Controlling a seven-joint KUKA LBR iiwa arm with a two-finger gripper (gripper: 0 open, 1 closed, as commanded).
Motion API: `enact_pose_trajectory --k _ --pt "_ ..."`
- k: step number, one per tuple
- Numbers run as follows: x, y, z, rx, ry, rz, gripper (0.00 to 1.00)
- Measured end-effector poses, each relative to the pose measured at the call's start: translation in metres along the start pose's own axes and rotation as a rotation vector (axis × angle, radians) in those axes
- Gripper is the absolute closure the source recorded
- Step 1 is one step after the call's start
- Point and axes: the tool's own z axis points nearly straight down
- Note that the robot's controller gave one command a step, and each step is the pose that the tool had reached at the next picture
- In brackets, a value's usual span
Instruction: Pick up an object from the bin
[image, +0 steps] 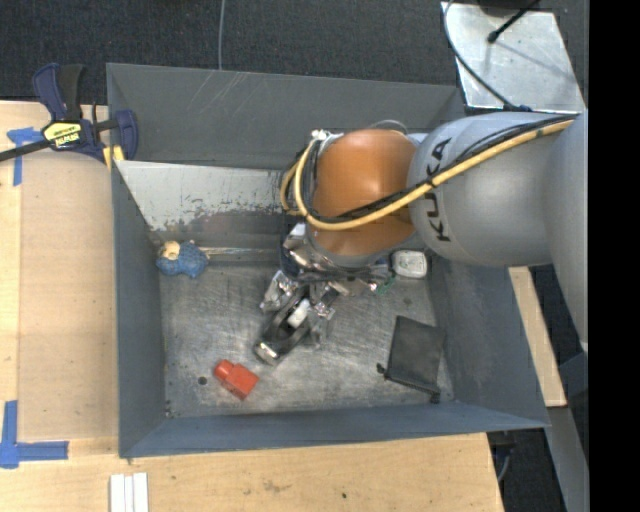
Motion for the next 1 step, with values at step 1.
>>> enact_pose_trajectory --k 1 --pt "-0.0022 -0.0126 -0.1157 0.007 -0.008 -0.019 1.0"
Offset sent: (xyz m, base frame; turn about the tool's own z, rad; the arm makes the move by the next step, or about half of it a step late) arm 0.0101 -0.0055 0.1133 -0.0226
